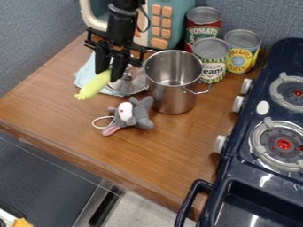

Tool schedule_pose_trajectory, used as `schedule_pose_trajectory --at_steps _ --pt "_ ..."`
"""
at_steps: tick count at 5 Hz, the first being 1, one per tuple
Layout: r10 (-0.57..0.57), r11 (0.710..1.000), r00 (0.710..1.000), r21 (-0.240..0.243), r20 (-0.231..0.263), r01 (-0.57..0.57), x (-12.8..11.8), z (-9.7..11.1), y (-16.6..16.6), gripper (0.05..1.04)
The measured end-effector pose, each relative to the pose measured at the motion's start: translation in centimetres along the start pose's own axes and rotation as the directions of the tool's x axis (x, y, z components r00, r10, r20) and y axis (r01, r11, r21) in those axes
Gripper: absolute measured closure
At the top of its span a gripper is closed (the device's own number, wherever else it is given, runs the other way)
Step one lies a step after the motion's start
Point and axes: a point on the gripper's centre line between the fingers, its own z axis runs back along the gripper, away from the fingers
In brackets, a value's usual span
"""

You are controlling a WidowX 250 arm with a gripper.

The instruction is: Move the spoon a little to the right

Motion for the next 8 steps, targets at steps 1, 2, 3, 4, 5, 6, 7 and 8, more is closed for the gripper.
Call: schedule_pose_trajectory --at_steps 1,2,3,4,5,6,7,8 --pt "-0.015 1.0 1.0 -0.006 -0.021 0.015 0.3 -0.9 -0.2 0.758" --pt "-0.047 0.997 0.999 -0.056 0.012 0.047 0.8 -0.9 -1.1 0.758" --pt "-0.122 0.985 0.991 -0.119 0.057 0.128 0.0 -0.6 -2.7 0.758" --pt "-0.202 0.971 0.971 -0.106 0.124 0.216 -1.2 1.4 -4.9 0.758" --pt "-0.26 0.959 0.955 -0.076 0.141 0.272 -2.5 2.2 -6.8 0.758" --pt "-0.285 0.953 0.947 -0.062 0.148 0.297 -3.2 2.4 -7.9 0.758" --pt "-0.279 0.955 0.948 -0.058 0.155 0.291 -3.2 2.5 -7.9 0.758" --pt "-0.275 0.957 0.95 -0.057 0.151 0.286 -3.2 2.4 -7.9 0.758"
